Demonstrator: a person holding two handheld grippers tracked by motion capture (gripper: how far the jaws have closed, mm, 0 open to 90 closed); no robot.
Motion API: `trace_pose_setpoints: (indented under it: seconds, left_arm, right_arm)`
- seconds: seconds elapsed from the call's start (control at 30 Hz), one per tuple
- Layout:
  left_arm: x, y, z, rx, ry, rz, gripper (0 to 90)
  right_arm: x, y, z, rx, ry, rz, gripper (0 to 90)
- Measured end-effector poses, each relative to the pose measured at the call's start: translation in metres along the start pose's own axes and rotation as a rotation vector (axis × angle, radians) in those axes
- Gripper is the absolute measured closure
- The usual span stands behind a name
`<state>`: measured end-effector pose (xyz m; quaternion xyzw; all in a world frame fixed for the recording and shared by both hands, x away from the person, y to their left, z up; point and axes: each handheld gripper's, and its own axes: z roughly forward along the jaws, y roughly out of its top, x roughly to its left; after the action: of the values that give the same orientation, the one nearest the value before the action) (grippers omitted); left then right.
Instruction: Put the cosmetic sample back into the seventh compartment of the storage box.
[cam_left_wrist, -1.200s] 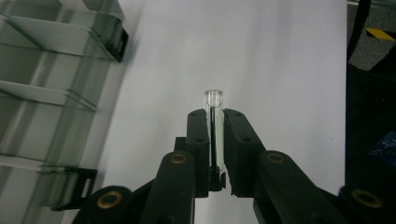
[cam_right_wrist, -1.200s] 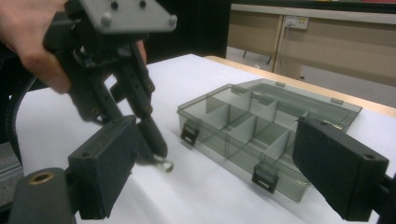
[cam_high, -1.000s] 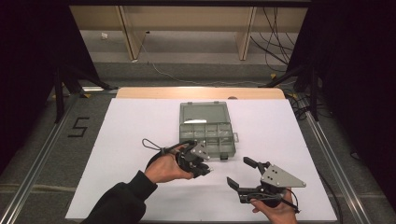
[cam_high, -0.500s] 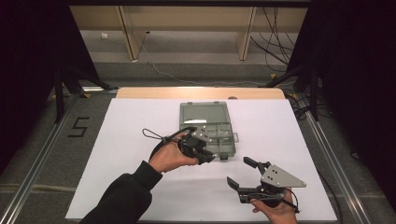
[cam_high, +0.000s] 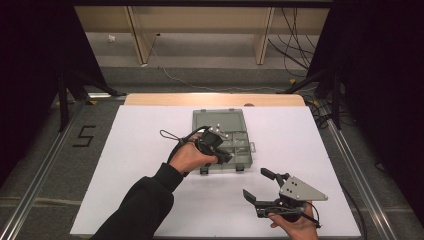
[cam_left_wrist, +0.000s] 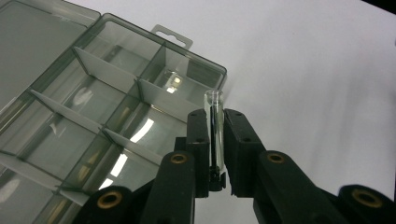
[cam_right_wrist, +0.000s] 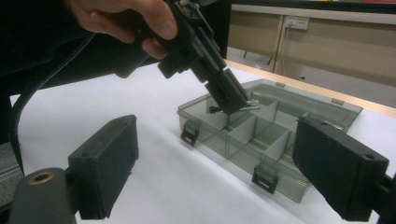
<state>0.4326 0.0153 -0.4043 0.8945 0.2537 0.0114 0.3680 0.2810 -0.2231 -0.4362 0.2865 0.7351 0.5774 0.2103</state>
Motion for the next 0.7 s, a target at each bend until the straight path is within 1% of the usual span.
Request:
trace_pose_setpoints:
  seconds: [0.03,0.07,0.1,0.13,0.2,0.23,0.27,0.3,0.33,0.37,0.4,0.43,0.5,0.6,0.63,0.67,0.7]
  left_arm:
    - [0.001,0.001,0.001,0.007,0.004,-0.001,80.4]
    - [0.003,0.003,0.002,0.005,0.009,-0.008,80.4]
    - [0.005,0.004,0.003,0.007,0.015,-0.015,80.4]
    - [0.006,0.005,0.004,0.01,0.02,-0.02,80.4]
    - [0.009,0.007,0.005,0.02,0.03,-0.027,80.4]
    - [0.01,0.008,0.006,0.016,0.031,-0.04,80.4]
    - [0.012,0.009,0.008,0.009,0.032,-0.051,80.4]
    - [0.013,0.009,0.009,0.009,0.034,-0.061,80.4]
    - [0.015,0.009,0.01,0.023,0.04,-0.061,80.4]
    - [0.016,0.009,0.011,0.023,0.036,-0.06,80.4]
    - [0.017,0.009,0.014,0.024,0.034,-0.076,80.4]
    - [0.018,0.009,0.014,0.025,0.037,-0.08,80.4]
    - [0.02,0.009,0.017,0.034,0.039,-0.088,80.4]
    - [0.022,0.009,0.019,0.055,0.044,-0.091,80.4]
    - [0.021,0.009,0.021,0.038,0.044,-0.112,80.4]
    - [0.022,0.009,0.021,0.044,0.042,-0.106,80.3]
    - [0.023,0.01,0.022,0.043,0.04,-0.11,80.4]
  right_arm:
    - [-0.001,0.0,0.0,-0.006,-0.002,-0.019,15.5]
    - [0.0,0.0,0.0,0.002,-0.008,-0.006,15.5]
    - [0.0,0.0,-0.001,0.007,-0.014,-0.004,15.5]
    - [-0.001,0.001,0.0,-0.006,-0.017,-0.022,15.5]
    - [-0.002,0.001,0.0,-0.009,-0.017,-0.028,15.5]
    - [0.0,0.0,-0.001,0.003,-0.002,0.004,15.5]
    - [0.0,0.0,-0.001,0.006,-0.012,-0.002,15.5]
    - [0.0,0.0,-0.001,0.007,-0.011,-0.002,15.5]
    - [0.0,0.001,-0.002,0.01,-0.009,-0.004,15.5]
    - [0.0,0.0,0.0,-0.01,0.004,0.006,15.5]
    - [0.0,0.0,0.0,-0.006,0.002,0.006,15.5]
    - [0.0,0.001,-0.001,0.004,-0.009,-0.001,15.5]
    - [0.0,0.001,-0.001,0.005,0.0,0.001,15.5]
    - [0.0,0.001,-0.002,0.004,0.002,0.006,15.5]
    - [0.0,0.001,-0.002,0.005,0.002,0.009,15.5]
    - [-0.001,0.001,-0.001,-0.001,-0.001,-0.002,15.5]
    - [-0.001,0.001,-0.001,-0.006,-0.003,-0.003,15.5]
